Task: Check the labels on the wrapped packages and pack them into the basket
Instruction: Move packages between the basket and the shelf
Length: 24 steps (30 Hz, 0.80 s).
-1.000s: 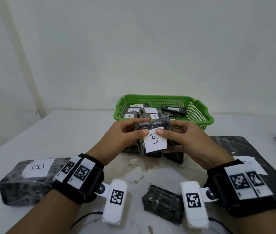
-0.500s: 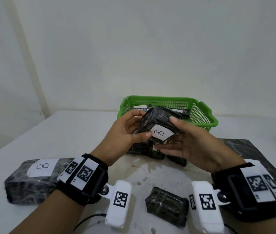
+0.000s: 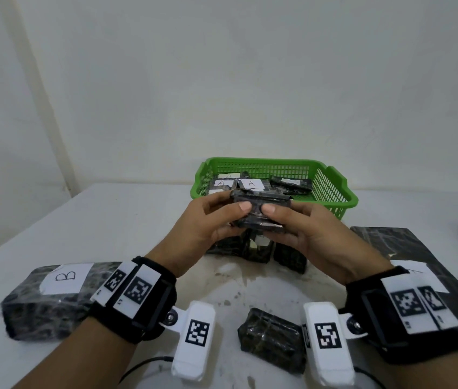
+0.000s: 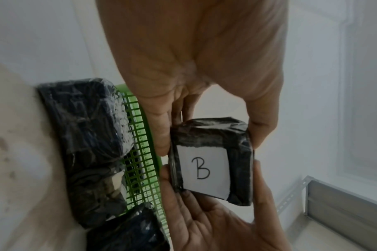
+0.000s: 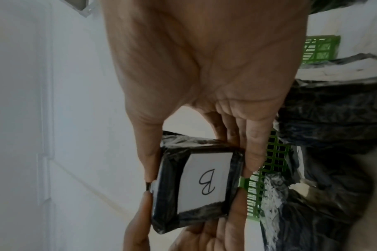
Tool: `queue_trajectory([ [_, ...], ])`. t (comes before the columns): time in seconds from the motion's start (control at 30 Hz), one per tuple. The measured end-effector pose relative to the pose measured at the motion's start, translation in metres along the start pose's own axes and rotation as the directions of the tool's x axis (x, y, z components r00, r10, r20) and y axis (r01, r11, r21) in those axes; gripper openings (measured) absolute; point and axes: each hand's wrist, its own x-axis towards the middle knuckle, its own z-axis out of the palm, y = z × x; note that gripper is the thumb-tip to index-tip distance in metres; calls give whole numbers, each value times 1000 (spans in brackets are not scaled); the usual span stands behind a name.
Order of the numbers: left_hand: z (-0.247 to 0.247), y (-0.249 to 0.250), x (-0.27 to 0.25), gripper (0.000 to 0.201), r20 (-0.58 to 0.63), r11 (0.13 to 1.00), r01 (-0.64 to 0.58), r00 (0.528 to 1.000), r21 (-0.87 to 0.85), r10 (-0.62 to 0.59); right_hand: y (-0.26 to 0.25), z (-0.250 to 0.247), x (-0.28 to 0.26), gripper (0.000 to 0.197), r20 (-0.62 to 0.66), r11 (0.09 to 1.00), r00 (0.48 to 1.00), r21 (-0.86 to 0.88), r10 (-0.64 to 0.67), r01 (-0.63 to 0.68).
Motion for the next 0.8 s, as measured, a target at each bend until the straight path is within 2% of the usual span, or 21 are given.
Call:
queue_trajectory([
  [0.1, 3, 1, -1, 37, 36, 999, 37, 999, 5, -37, 0, -1, 0, 62, -13, 1000, 1000, 21, 0, 0],
  [0.2, 1, 1, 0, 48, 5, 999, 25, 1000, 24, -25, -1, -3, -1, 58, 31, 999, 999, 29, 37, -38],
  [0.27, 1, 1, 0, 53, 22, 999, 50, 998, 7, -50, 0, -5, 1, 64, 23, 998, 999, 34, 43, -44],
  [0.4, 2, 1, 0, 46, 61, 997, 75, 995, 25, -76, 3, -7, 4, 80, -15, 998, 999, 46, 39, -38],
  [0.6, -1, 4, -3, 47, 105, 997, 67, 992, 31, -70, 1, -5, 2, 69, 16, 998, 1000, 62, 10, -11],
  [0.7, -4, 2, -2, 65, 60, 998, 34, 998, 48, -37, -1, -6, 1, 67, 37, 998, 999, 52, 31, -32],
  [0.8, -7, 2, -2, 84, 54, 992, 4, 998, 126, -11, -6, -7, -3, 52, 55, 995, 994, 35, 92, -95],
])
